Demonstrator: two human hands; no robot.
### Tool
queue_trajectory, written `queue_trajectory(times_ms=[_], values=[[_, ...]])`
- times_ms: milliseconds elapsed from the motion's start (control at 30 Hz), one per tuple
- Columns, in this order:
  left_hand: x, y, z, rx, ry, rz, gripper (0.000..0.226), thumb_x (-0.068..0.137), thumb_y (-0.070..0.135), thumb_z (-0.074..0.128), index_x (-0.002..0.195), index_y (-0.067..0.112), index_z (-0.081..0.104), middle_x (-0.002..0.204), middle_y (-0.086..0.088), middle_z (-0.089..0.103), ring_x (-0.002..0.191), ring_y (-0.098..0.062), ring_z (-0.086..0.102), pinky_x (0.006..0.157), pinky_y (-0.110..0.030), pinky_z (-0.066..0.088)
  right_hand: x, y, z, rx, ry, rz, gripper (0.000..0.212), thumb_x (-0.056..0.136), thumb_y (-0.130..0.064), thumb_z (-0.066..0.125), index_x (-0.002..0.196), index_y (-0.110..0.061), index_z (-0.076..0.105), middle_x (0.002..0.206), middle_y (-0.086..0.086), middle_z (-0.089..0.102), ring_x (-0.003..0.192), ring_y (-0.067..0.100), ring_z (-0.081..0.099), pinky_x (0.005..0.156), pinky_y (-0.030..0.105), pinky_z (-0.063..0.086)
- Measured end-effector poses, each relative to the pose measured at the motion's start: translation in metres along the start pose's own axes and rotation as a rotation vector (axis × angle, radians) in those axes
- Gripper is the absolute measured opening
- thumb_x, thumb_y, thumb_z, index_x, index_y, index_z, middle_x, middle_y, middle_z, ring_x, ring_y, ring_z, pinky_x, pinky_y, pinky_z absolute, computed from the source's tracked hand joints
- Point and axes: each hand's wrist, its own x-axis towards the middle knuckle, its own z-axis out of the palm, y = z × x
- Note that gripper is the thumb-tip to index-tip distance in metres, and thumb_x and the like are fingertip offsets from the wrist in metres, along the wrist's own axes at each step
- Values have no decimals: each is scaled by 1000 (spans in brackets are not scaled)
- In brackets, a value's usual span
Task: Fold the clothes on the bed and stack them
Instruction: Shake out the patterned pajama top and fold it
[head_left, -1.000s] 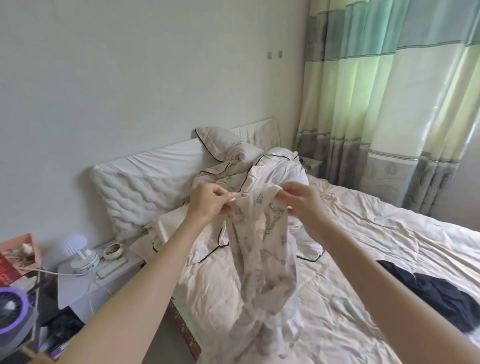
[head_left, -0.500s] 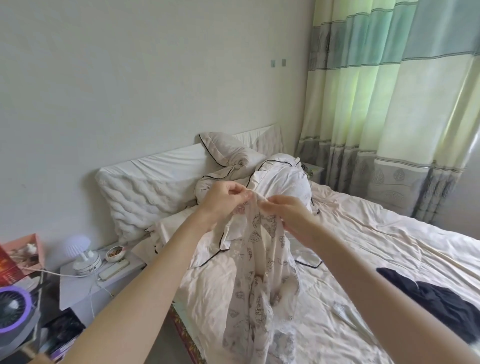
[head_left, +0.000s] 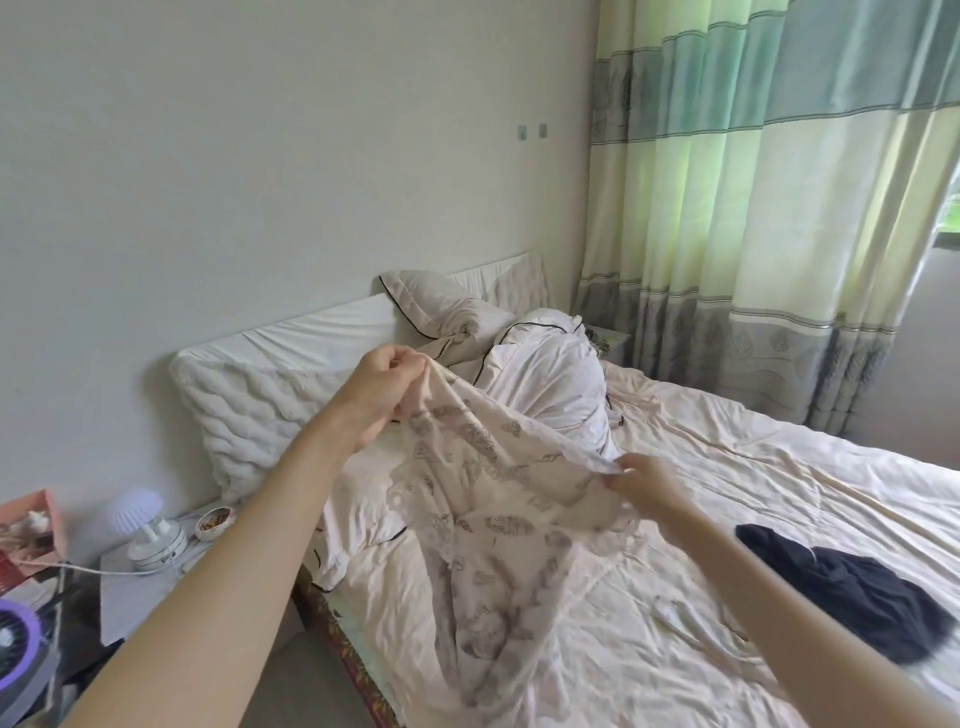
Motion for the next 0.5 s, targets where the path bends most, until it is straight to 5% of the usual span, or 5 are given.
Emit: queue_trajectory(times_ms=[133, 300, 333, 367, 500], values=[[-6, -6, -23, 282, -192, 124, 25, 77, 26, 76, 94, 29, 57, 91, 11, 55, 71, 1, 55, 52, -7, 41, 4, -45, -35, 534, -122, 132, 19, 92, 1, 51, 77, -7, 59, 67, 5, 61, 59, 15, 59, 46, 23, 49], [-8, -2, -27, 714, -119, 362, 37, 73, 37, 78, 67, 37, 41, 51, 19, 47, 50, 4, 42, 49, -11, 28, 5, -99, -52, 704, -226, 18, 20, 94, -3, 46, 109, 0, 59, 100, 14, 59, 89, 24, 57, 90, 38, 46], [-9, 1, -29, 704, -58, 392, 43, 77, 35, 76, 72, 2, 49, 44, 16, 39, 43, -1, 35, 45, -15, 24, 2, -105, -53, 713, -256, 10, 22, 93, -4, 49, 111, 0, 59, 103, 14, 60, 91, 25, 58, 95, 41, 45], [-7, 3, -33, 638, -5, 380, 47, 78, 33, 75, 51, 16, 41, 41, 14, 34, 40, -3, 31, 44, -17, 21, 1, -109, -56, 686, -304, 4, 20, 92, -6, 51, 109, -1, 61, 100, 14, 62, 88, 25, 61, 93, 41, 47], [-13, 11, -58, 251, -141, -18, 24, 81, 21, 70, 66, 7, 59, 51, 6, 59, 45, -5, 54, 48, -21, 45, -1, -98, -69, 379, -462, 86, 46, 70, -15, 70, 113, -1, 62, 100, 11, 61, 93, 25, 58, 95, 43, 48]])
